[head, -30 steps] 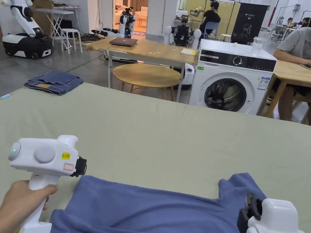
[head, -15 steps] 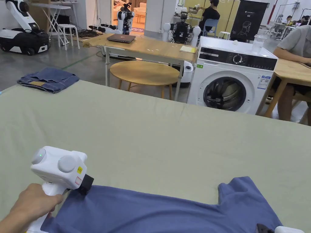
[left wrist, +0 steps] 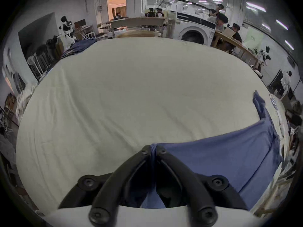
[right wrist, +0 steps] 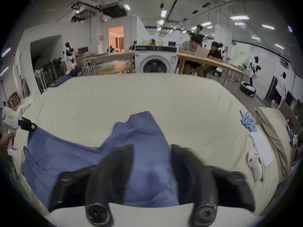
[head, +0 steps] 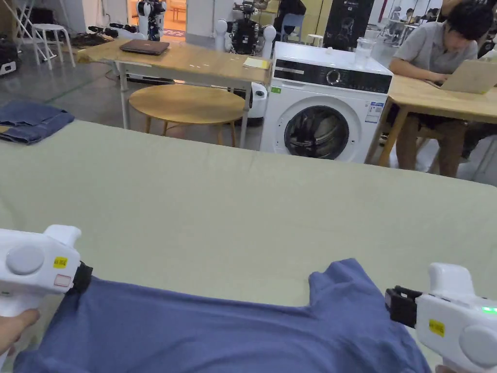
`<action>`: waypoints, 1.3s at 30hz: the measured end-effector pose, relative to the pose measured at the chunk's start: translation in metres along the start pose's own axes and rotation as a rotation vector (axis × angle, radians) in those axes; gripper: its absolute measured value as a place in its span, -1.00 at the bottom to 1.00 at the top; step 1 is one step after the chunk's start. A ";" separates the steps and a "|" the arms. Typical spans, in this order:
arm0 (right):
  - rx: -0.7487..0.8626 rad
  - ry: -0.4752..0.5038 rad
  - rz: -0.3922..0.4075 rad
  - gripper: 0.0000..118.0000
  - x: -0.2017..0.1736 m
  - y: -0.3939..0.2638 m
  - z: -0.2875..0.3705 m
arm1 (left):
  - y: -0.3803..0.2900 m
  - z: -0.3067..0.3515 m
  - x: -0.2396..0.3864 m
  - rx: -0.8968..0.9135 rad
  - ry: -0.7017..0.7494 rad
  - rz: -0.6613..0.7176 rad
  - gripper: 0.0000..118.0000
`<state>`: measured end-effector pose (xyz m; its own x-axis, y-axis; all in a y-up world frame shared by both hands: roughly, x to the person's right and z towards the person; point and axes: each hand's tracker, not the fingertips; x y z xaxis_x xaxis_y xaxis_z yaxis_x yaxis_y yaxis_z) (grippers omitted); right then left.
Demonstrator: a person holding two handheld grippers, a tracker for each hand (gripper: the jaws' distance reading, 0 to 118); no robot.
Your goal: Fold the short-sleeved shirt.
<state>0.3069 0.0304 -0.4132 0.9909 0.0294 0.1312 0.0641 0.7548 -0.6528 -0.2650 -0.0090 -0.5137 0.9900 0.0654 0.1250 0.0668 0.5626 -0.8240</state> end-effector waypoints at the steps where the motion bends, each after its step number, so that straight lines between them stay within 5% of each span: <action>1: -0.057 0.011 -0.001 0.11 0.005 0.009 -0.015 | 0.000 0.002 -0.001 0.005 -0.006 0.007 -1.00; 4: -0.190 0.018 0.041 0.19 0.013 0.025 -0.062 | 0.000 0.003 -0.001 0.013 -0.012 0.021 -1.00; 9: -0.331 0.041 -0.025 0.18 0.023 0.027 -0.120 | 0.001 0.004 0.002 0.031 -0.008 0.022 -1.00; 13: -0.424 -0.003 0.058 0.15 0.023 0.023 -0.148 | 0.003 0.005 0.000 0.035 -0.009 0.029 -1.00; 16: -0.422 0.027 0.018 0.09 0.026 0.022 -0.151 | 0.003 0.004 -0.002 0.038 -0.007 0.032 -1.00; 18: -0.409 0.039 0.029 -0.27 0.025 0.022 -0.150 | 0.003 0.003 -0.002 0.042 -0.008 0.037 -1.00; 20: -0.392 0.047 0.056 -0.99 0.024 0.022 -0.145 | 0.003 0.002 -0.002 0.037 -0.005 0.034 -1.00; 22: -0.397 0.103 0.043 -1.00 0.024 0.022 -0.143 | 0.003 0.003 -0.001 0.041 -0.008 0.039 -1.00; 39: -0.088 0.047 0.027 -1.00 0.030 0.005 0.039 | -0.042 0.092 -0.013 0.179 -0.074 0.067 -1.00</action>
<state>0.3324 0.0608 -0.3839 0.9968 0.0162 0.0789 0.0456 0.6938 -0.7188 -0.2918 0.0425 -0.4293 0.9792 0.1646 0.1188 -0.0287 0.6918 -0.7215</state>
